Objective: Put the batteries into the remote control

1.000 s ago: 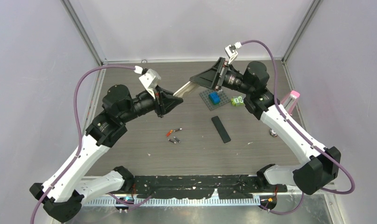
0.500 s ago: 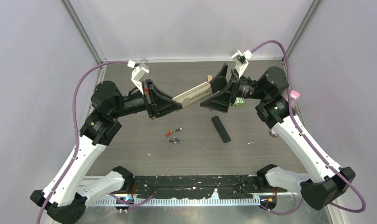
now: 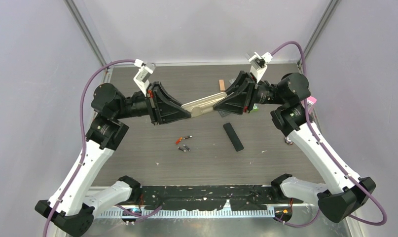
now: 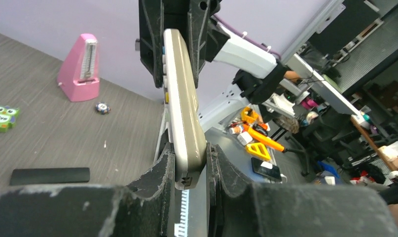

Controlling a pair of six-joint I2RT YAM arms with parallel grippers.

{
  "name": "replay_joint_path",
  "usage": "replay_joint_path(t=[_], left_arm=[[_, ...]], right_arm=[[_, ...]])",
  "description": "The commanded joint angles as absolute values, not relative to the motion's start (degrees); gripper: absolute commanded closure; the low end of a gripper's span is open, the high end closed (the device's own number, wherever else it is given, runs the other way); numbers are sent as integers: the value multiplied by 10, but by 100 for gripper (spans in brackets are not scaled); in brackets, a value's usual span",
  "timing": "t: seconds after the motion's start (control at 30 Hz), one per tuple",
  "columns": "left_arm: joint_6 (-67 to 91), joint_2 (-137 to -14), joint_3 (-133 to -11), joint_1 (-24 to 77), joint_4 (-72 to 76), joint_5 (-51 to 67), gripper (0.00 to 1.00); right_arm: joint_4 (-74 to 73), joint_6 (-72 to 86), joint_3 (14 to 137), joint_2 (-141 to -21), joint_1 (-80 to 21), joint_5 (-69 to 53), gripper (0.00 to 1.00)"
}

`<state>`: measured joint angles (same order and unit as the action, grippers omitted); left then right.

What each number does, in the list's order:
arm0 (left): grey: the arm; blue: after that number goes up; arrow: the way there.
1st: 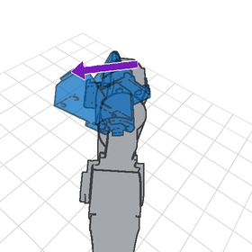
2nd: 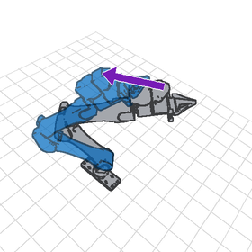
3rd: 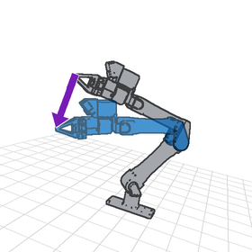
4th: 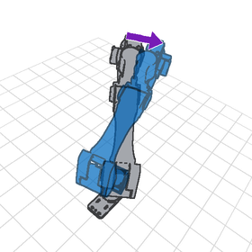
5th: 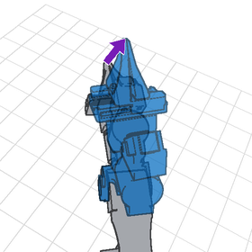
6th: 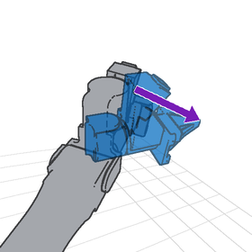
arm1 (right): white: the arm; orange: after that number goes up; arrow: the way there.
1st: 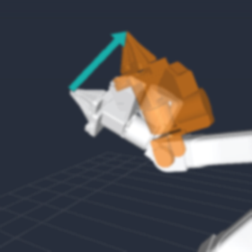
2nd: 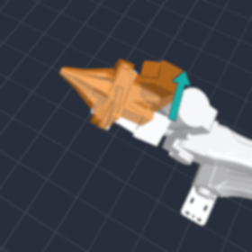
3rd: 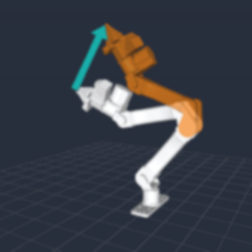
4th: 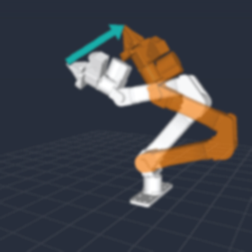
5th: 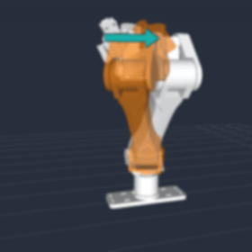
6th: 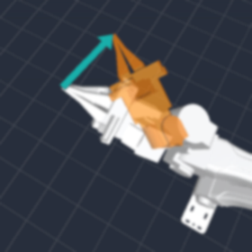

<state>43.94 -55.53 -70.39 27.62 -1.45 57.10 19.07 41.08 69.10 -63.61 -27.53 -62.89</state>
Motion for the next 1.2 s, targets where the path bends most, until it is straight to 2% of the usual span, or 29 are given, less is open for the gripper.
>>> replay_joint_path(t=[0.0, 0.03, 0.07, 0.2, 0.27, 0.37, 0.47, 0.6, 0.77, 0.93, 1.0, 1.1, 1.17], left_arm=[[449, -558, -721, 271, 24, 585, 100], [449, -558, -721, 272, 26, 581, 100], [449, -559, -721, 272, 27, 578, 96], [461, -550, -707, 272, 67, 534, 58], [489, -536, -678, 272, 123, 486, 44], [557, -517, -601, 273, 250, 406, 36], [606, -507, -543, 276, 349, 319, 34], [634, -510, -514, 289, 411, 244, 33], [621, -526, -513, 312, 424, 192, 33], [612, -544, -529, 314, 417, 198, 32], [603, -544, -541, 313, 385, 205, 35], [583, -532, -553, 313, 317, 198, 53], [567, -522, -557, 313, 279, 189, 58]], right_arm=[[246, 447, 710, -642, -278, -623, 79], [256, 460, 709, -646, -278, -622, 85], [260, 466, 709, -648, -278, -620, 87], [306, 508, 689, -647, -278, -587, 91], [341, 540, 672, -646, -278, -557, 92], [413, 594, 639, -645, -280, -510, 92], [460, 631, 613, -646, -286, -457, 91], [471, 650, 588, -646, -295, -396, 91], [484, 665, 571, -655, -316, -354, 90], [482, 667, 574, -671, -329, -363, 89], [474, 663, 573, -670, -330, -365, 89], [458, 654, 575, -667, -330, -364, 88], [456, 653, 575, -667, -330, -365, 88]])
